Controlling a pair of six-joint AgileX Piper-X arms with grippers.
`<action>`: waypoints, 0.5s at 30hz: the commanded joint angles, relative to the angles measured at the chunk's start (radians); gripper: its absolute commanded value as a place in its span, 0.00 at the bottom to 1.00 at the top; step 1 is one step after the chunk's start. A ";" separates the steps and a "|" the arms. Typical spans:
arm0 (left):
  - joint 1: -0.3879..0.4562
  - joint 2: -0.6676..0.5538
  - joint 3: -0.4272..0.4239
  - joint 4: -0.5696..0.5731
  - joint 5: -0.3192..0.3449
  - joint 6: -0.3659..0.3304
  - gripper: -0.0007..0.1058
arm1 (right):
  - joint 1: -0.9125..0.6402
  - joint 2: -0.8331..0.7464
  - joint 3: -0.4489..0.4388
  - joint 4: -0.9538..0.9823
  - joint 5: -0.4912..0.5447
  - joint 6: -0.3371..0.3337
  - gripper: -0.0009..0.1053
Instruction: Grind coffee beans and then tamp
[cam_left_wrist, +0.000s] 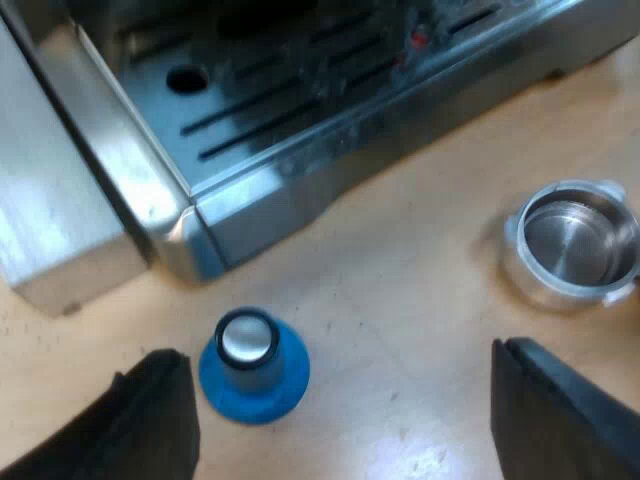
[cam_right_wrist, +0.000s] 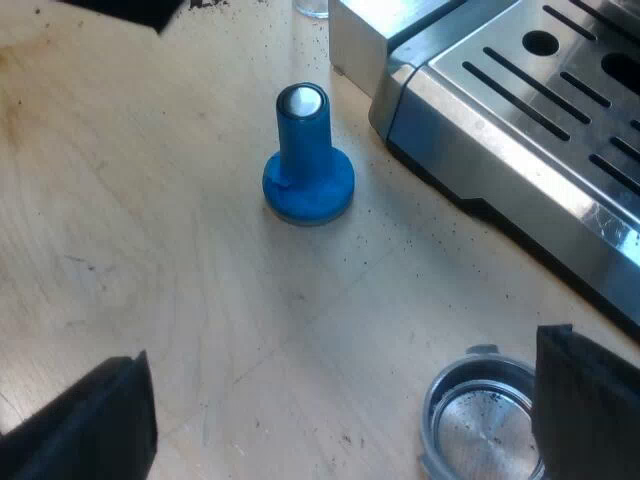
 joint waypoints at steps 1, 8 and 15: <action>0.003 0.055 -0.014 -0.005 -0.005 -0.017 0.60 | -0.004 -0.004 -0.005 -0.008 0.006 -0.004 0.74; 0.003 0.238 -0.069 -0.011 -0.009 -0.015 0.60 | -0.004 -0.004 -0.005 -0.008 0.006 -0.004 0.74; 0.003 0.456 -0.078 -0.040 -0.044 -0.008 0.60 | -0.004 -0.004 -0.005 -0.008 0.006 -0.004 0.74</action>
